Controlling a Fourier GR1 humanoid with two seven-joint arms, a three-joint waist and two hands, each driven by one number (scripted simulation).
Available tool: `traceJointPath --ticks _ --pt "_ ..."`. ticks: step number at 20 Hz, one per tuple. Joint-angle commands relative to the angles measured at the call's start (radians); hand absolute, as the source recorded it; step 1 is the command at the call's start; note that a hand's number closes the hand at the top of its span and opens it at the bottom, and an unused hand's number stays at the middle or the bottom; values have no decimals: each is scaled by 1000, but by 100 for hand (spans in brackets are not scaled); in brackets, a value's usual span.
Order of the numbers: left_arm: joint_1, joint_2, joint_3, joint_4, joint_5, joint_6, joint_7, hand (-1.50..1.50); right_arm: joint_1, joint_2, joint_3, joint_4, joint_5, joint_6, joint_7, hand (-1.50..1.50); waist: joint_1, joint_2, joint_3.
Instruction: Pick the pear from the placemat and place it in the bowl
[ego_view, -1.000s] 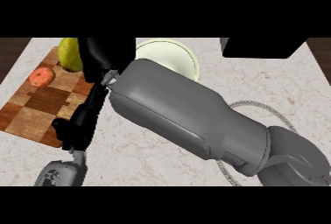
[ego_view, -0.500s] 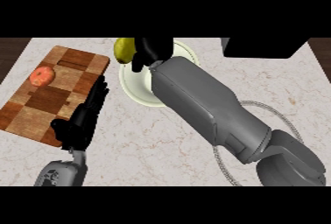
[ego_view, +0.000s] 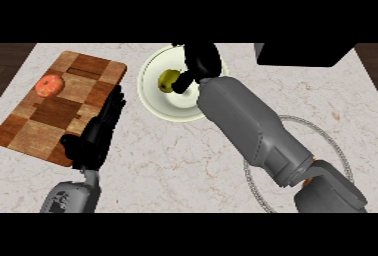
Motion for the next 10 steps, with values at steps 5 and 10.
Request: traceJointPath --ticks 5,10 --pt "-10 -2 20 -3 18 -8 28 0 76 4 -125 -15 -128 12 -282 -150 3 -4 1" --pt "-3 -18 0 0 -23 18 2 0 33 -30 -245 -32 -170 -80 -404 -150 -6 -5 1"
